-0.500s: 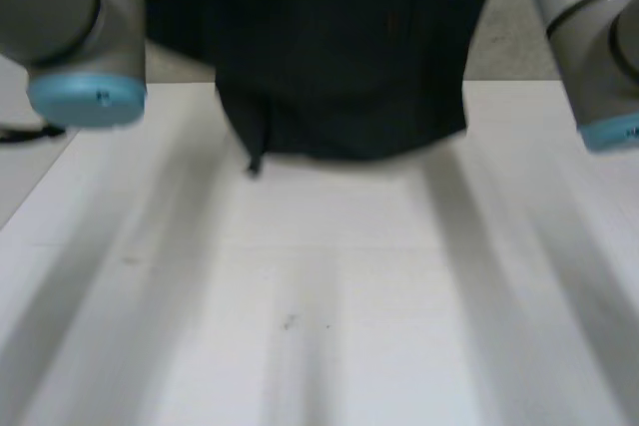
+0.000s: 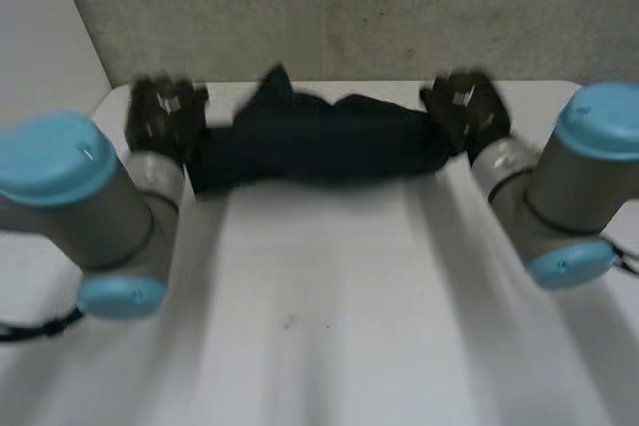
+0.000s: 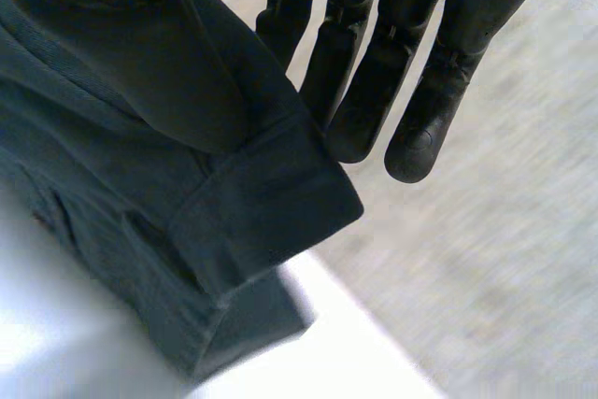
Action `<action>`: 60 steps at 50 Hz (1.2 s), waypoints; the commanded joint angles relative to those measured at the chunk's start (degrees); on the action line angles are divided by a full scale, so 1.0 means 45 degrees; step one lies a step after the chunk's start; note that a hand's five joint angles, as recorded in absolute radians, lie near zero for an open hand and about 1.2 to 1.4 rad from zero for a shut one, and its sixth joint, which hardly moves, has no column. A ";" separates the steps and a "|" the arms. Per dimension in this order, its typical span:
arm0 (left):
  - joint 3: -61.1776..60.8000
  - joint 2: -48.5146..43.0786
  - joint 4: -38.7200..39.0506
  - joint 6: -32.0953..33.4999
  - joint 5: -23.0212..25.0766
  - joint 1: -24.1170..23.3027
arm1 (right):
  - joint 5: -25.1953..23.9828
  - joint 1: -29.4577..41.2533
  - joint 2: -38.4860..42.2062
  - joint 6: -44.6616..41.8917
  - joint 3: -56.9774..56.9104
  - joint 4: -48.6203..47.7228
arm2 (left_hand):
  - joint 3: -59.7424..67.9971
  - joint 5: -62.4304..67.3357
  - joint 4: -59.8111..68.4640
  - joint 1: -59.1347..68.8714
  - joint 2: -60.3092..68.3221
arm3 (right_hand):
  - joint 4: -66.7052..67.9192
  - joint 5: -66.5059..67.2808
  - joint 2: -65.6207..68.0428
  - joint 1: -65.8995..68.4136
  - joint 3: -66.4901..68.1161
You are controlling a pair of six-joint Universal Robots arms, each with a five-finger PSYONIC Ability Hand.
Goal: Fold the shorts.
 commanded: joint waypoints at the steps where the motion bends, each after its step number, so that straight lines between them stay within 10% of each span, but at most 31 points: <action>1: -0.1782 -0.1278 -0.0991 0.0188 -0.0429 -0.0058 | -0.0245 0.0158 0.1136 -0.1458 0.0599 0.2987 | 0.2605 0.2947 0.2448 0.3415 0.2477 | 0.2577 0.3065 0.2781 0.5359 0.2573; 21: -0.4753 0.5304 -1.1463 0.1847 -0.0939 -0.0370 | -0.0362 0.0003 -0.3787 -0.5658 0.3823 1.2018 | 0.2605 0.2947 0.2448 0.3415 0.2477 | 0.2577 0.3065 0.2781 0.5359 0.2573; 37: 0.2052 -0.0877 -0.6212 0.2240 -0.0743 -0.0390 | -0.0441 0.0198 -0.0860 -0.2360 -0.0237 0.8115 | 0.2605 0.2947 0.2448 0.3415 0.2477 | 0.2577 0.3065 0.2781 0.5359 0.2573; 54: 1.1477 -0.8229 -0.4181 0.2181 -0.1603 -0.0078 | 0.0927 0.0256 0.4278 -0.3570 -0.4497 0.1553 | 0.2605 0.2947 0.2448 0.3415 0.2477 | 0.2577 0.3065 0.2781 0.5359 0.2573; 55: 1.1575 -0.8366 -0.3830 0.2142 -0.1583 -0.0078 | 0.0965 0.0257 0.4570 -0.3609 -0.4614 0.1067 | 0.2605 0.2947 0.2448 0.3415 0.2477 | -0.1666 -0.1177 -0.1462 0.1116 -0.1669; 58: 1.1323 -0.8465 -0.2677 0.1986 -0.1563 -0.0214 | 0.1122 0.0257 0.4845 -0.3668 -0.4654 0.0672 | -1.1532 -1.1190 -1.1689 -1.0722 -1.1660 | -1.2979 -1.2490 -1.2775 -1.0197 -1.2982; 60: 1.0779 -0.8445 -0.2092 0.1849 -0.1525 -0.0292 | 0.1336 0.0257 0.4788 -0.3532 -0.4596 0.0671 | -1.2243 -1.1901 -1.2400 -1.1433 -1.2371 | -1.2979 -1.2490 -1.2775 -1.0197 -1.2982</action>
